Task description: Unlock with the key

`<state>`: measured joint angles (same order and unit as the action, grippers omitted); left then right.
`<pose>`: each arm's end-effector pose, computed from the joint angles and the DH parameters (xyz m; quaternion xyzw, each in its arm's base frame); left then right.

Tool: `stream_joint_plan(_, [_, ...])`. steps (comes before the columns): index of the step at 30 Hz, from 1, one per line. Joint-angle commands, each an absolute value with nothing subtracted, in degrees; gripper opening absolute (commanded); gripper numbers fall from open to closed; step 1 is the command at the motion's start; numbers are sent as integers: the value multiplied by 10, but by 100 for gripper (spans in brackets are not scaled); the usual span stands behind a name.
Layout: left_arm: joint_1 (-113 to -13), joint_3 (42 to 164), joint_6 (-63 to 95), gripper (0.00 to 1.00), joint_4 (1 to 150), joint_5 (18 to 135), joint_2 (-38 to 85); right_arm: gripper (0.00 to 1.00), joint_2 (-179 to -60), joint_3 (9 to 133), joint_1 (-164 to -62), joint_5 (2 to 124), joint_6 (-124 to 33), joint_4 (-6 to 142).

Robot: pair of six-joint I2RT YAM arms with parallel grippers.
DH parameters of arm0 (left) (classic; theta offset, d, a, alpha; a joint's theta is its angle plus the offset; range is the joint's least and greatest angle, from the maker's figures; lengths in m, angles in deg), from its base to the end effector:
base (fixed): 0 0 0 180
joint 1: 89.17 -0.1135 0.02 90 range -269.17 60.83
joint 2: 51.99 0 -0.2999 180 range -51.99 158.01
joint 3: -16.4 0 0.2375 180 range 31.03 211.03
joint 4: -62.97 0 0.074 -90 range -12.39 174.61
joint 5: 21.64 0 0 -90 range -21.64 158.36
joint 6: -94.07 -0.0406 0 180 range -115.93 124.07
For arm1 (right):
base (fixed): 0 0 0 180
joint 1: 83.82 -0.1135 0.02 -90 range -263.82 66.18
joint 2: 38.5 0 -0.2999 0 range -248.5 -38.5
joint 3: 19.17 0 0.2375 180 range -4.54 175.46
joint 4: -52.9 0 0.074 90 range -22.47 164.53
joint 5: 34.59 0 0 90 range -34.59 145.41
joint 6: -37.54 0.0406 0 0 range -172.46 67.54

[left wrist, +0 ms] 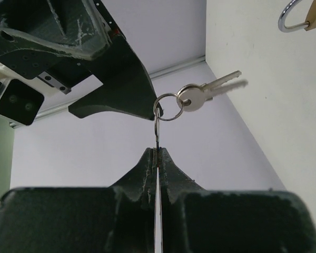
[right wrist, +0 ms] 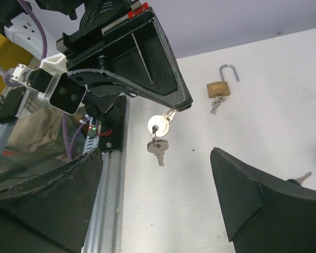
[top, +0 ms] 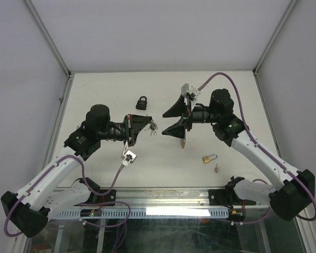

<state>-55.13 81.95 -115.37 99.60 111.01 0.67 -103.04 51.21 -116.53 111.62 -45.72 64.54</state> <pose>0.1211 -0.1150 0.3631 0.8049 -0.0145 0.1215 0.5807 0.1698 0.1491 0.3987 -0.4548 0.5668 0.5286 0.4387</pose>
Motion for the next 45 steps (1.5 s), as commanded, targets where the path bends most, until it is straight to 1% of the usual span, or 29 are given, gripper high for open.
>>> stream_joint_plan(1, [-553,835,-1322,0,946,1150,15,85,-1053,532,-1173,1125,-528,565])
stream_joint_plan(3, [-552,829,-1337,0,924,1141,18,85,-1058,539,-1173,1136,-476,533])
stream_joint_plan(5, [-553,807,-1335,0,845,1131,19,86,-1060,542,-1174,1128,-399,483])
stream_joint_plan(7, [-553,778,-1327,0,740,1123,29,82,-1073,543,-1174,1102,-274,423])
stream_joint_plan(8, [-552,767,-1323,0,690,1118,37,79,-1081,550,-1172,1086,-214,415])
stream_joint_plan(9, [-552,759,-1318,0,645,1114,45,78,-1089,561,-1170,1069,-165,424])
stream_joint_plan(11, [-553,748,-1302,0,569,1110,63,79,-1097,572,-1165,1040,-85,431])
stream_joint_plan(13, [-552,742,-1297,0,518,1112,80,82,-1097,552,-1164,1023,-7,354])
stream_joint_plan(15, [-552,741,-1299,0,511,1115,86,84,-1098,543,-1165,1019,55,280])
stream_joint_plan(17, [-552,740,-1300,0,510,1119,89,83,-1100,559,-1164,1020,51,315])
stream_joint_plan(19, [-551,741,-1298,0,507,1119,91,79,-1096,571,-1164,1012,15,394])
stream_joint_plan(20, [-550,740,-1296,0,506,1118,91,76,-1093,567,-1162,1004,6,419])
stream_joint_plan(21, [-550,739,-1295,0,506,1117,90,71,-1089,560,-1160,996,5,429])
stream_joint_plan(23, [-550,738,-1293,0,507,1116,89,66,-1085,543,-1151,998,23,416])
stream_joint_plan(27, [-550,738,-1292,0,517,1114,86,48,-1083,538,-1142,1009,47,401])
stream_joint_plan(30, [-550,740,-1292,0,526,1113,84,40,-1091,544,-1142,1024,51,404])
stream_joint_plan(32, [-550,739,-1292,0,526,1112,86,40,-1091,544,-1142,1022,52,411])
stream_joint_plan(36, [-550,739,-1292,0,530,1110,85,49,-1093,542,-1145,1023,52,412])
stream_joint_plan(38, [-550,740,-1292,0,536,1109,84,50,-1096,545,-1149,1025,49,418])
stream_joint_plan(42, [-549,742,-1291,0,542,1106,83,40,-1100,550,-1153,1033,42,431])
stream_joint_plan(43, [-549,744,-1291,0,546,1104,83,39,-1101,552,-1154,1037,40,433])
stream_joint_plan(45, [-549,746,-1290,0,550,1104,83,41,-1103,560,-1156,1046,29,455])
